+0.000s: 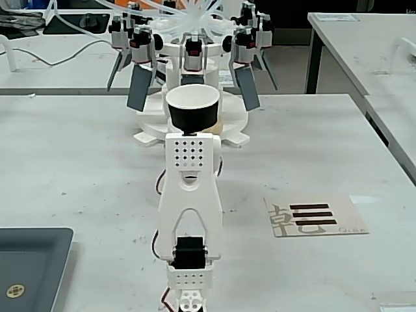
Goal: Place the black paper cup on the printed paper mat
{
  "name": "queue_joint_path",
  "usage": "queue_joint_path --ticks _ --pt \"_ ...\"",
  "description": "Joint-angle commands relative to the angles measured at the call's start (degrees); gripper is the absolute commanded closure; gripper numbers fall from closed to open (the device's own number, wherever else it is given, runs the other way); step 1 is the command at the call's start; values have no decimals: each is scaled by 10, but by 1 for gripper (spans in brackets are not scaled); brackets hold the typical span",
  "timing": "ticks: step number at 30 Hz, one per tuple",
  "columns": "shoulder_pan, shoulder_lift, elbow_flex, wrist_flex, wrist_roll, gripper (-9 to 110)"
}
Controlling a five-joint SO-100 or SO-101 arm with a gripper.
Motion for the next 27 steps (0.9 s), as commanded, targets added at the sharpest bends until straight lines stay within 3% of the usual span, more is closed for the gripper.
queue_joint_path --ticks 1,15,27 --pt "-3 69 33 -19 -17 92" --pt "-3 75 45 -25 -14 92" --pt "-4 173 162 -38 9 90"
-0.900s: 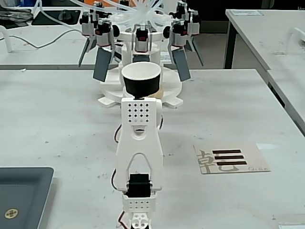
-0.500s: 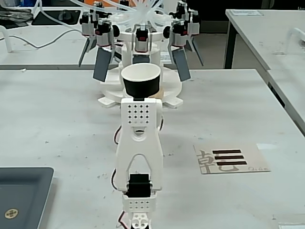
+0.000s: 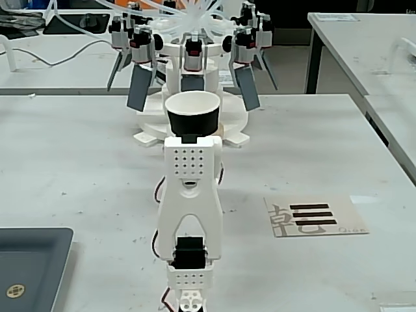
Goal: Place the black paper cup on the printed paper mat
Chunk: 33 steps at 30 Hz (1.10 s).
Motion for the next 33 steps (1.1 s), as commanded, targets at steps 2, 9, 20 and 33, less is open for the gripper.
queue_joint_path --ticks 2,9,20,33 --pt "-4 81 31 -18 6 90" --pt "-4 154 120 -28 7 90" --pt "-2 293 296 -56 7 90" --pt "39 370 390 -98 4 90"
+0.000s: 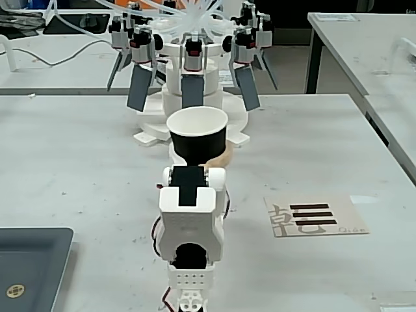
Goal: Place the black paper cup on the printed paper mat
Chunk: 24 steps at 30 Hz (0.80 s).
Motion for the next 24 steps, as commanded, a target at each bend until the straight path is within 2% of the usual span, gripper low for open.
queue_joint_path --ticks 1,12,24 --pt "19 32 9 -22 4 90" --pt "84 40 25 -38 5 90" --pt "216 -51 -11 -91 33 90"
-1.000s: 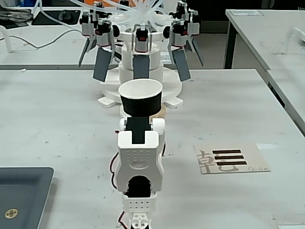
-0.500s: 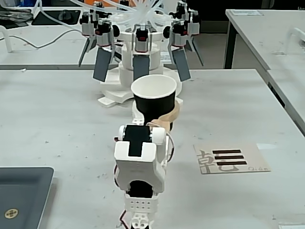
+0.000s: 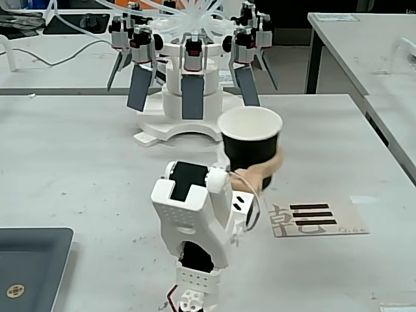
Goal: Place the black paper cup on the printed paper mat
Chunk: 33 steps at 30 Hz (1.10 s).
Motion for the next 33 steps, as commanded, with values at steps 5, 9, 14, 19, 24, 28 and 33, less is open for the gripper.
queue_joint_path --ticks 5,9,14,19,24,28,33 --pt "70 -74 -54 -47 26 89" --pt "87 -118 -93 -59 26 89" --pt "107 -195 -185 -66 20 91" --pt "120 -275 -258 -72 23 90" --pt "124 -352 -304 -91 25 90" --pt "131 -410 -350 -99 25 90" --pt "147 -482 -424 -106 25 89"
